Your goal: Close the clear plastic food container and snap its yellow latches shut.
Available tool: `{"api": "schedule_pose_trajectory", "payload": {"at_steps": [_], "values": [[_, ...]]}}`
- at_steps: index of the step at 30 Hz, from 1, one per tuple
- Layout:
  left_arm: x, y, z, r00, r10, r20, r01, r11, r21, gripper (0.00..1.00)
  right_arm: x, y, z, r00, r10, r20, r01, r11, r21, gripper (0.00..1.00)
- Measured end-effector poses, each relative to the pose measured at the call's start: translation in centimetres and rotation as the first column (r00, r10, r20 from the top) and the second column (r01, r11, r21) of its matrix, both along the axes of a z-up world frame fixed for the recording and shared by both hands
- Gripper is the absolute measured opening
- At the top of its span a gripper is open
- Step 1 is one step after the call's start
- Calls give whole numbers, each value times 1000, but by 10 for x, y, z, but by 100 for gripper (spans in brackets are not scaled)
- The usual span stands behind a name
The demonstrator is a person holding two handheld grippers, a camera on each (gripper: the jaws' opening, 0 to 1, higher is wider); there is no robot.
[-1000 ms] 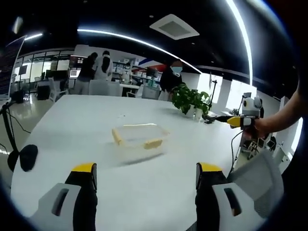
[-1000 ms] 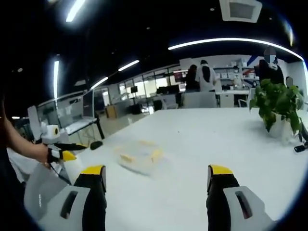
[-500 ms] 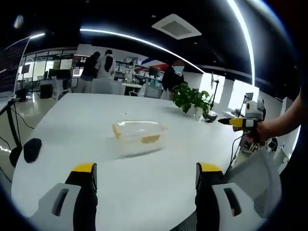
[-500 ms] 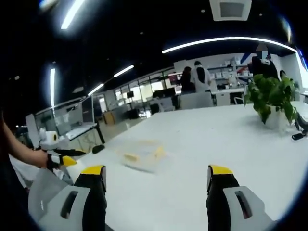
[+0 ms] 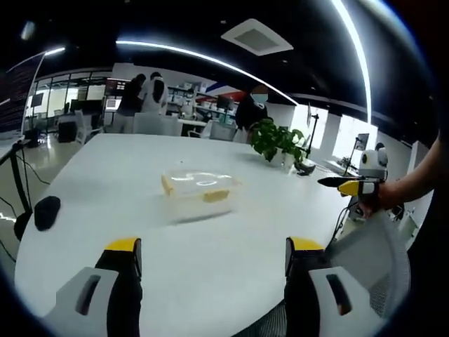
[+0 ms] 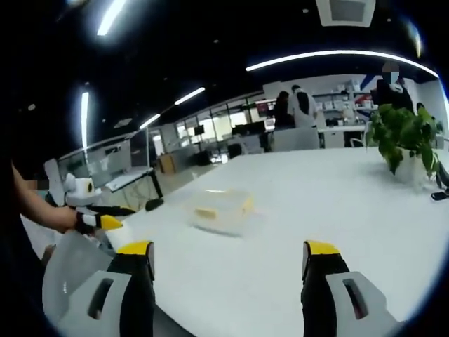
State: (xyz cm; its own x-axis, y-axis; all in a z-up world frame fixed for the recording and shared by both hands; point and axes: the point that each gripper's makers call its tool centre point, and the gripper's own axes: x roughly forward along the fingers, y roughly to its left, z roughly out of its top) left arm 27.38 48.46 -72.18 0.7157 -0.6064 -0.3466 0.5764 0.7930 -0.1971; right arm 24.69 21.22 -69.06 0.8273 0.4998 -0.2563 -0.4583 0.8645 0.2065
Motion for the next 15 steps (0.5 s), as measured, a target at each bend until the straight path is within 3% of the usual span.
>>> {"api": "schedule_pose_trajectory", "payload": {"at_steps": [2,5,15], "values": [[0,0,0,1000,-2,0,2,1000,3,84,-1,2,-2,1000,6,-2,-6,1000,0,87],[0,0,-1,1000,-4,-3,4,1000,1,84,-5,15,-8,997,73,-2,-73,996,-58,88],[-2,-5,-5,1000,-28,-5,28,1000,6,84,-10,31,-20,993,121,0,-120,988,-100,88]]}}
